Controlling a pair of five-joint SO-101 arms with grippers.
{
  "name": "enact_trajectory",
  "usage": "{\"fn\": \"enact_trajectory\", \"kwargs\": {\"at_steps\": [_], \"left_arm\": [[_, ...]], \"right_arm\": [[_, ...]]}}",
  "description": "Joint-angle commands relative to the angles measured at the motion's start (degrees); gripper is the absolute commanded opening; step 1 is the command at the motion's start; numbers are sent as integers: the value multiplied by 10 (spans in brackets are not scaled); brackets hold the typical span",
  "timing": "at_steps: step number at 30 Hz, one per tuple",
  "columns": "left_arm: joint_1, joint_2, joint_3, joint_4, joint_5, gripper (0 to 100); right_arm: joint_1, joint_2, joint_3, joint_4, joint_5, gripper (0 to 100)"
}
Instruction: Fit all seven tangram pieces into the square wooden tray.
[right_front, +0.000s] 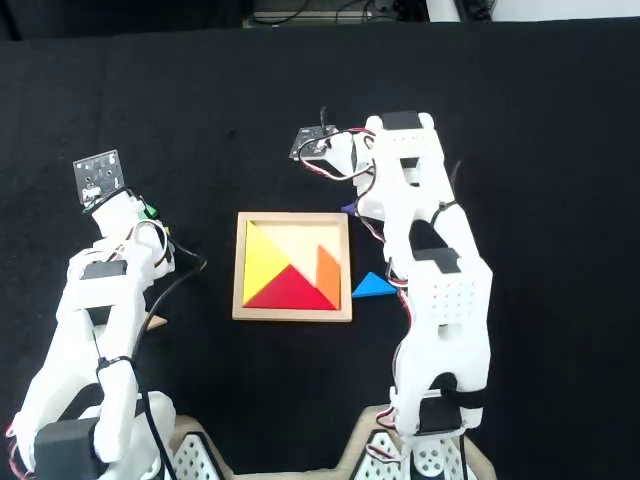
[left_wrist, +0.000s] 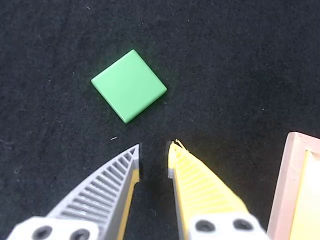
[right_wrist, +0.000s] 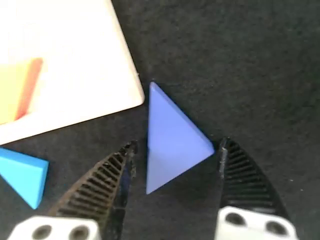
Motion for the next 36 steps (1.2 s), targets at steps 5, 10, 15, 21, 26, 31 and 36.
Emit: {"fn": "enact_trajectory", "kwargs": {"at_steps": [5, 10, 15, 21, 26, 31, 36], "left_arm": [[7, -1, -12, -12, -2, 105], [7, -1, -12, -12, -2, 105], [7, -1, -12, -12, -2, 105], [7, -1, -12, -12, -2, 105], [7, -1, -12, -12, -2, 105], [7, -1, -12, -12, -2, 105], [7, -1, -12, -12, -2, 105]], "right_arm": [[14, -5, -44, -7, -5, 248], [11, 10, -38, -8, 4, 245], [14, 30, -39, -8, 5, 244], [28, 35, -38, -8, 4, 243], [33, 35, -38, -9, 4, 204], [32, 35, -38, -9, 4, 125], [32, 32, -38, -9, 4, 114]]}}
